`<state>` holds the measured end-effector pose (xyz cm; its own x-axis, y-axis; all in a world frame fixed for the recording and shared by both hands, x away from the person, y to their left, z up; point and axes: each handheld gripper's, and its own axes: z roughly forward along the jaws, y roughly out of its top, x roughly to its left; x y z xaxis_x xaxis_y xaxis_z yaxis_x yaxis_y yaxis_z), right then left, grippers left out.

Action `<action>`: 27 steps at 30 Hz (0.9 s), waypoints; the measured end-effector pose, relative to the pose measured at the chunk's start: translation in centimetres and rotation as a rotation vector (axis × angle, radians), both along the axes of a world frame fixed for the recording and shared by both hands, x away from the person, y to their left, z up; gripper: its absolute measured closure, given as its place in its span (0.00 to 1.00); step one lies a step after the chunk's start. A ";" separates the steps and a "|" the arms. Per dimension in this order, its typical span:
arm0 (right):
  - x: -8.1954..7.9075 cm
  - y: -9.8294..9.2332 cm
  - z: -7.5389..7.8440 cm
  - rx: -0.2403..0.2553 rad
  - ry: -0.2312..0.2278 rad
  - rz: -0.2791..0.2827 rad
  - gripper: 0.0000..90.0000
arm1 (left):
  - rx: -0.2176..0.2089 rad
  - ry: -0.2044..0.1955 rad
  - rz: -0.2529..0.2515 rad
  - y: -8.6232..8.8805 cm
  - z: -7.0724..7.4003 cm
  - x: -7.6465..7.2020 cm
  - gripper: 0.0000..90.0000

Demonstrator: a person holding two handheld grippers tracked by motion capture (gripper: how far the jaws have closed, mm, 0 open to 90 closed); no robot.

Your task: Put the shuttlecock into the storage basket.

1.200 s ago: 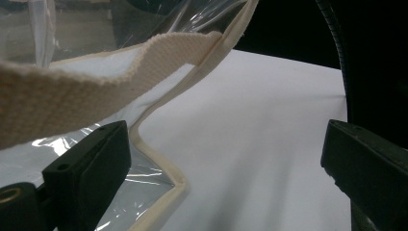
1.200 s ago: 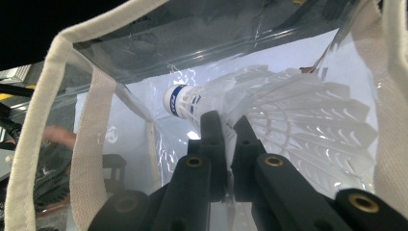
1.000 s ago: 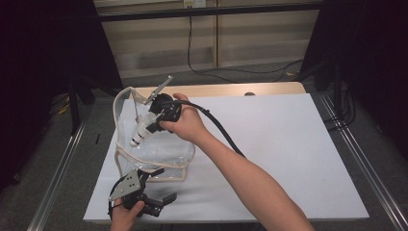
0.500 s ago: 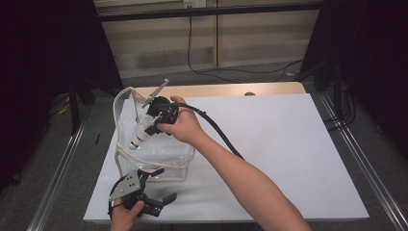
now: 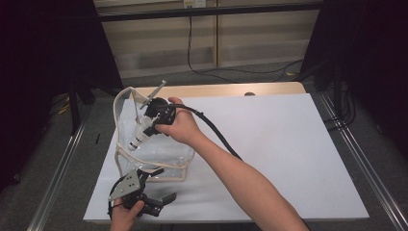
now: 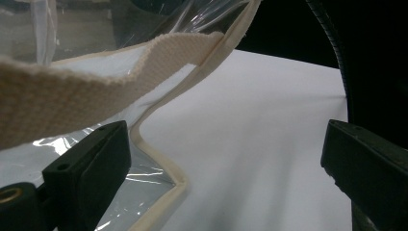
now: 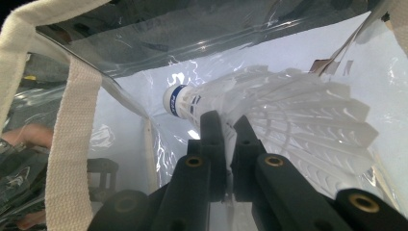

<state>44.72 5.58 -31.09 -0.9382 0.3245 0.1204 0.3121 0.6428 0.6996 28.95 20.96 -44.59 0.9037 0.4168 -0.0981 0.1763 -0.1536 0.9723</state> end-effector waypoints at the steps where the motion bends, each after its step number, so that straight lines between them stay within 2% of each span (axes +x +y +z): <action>1: 0.0 0.0 0.0 -0.004 -0.001 -0.002 0.97 | 0.000 0.000 0.000 0.0 0.0 0.0 0.04; 27: 0.0 0.5 0.3 -0.012 0.004 0.005 0.97 | 0.008 -0.004 -0.004 0.0 0.0 0.0 0.04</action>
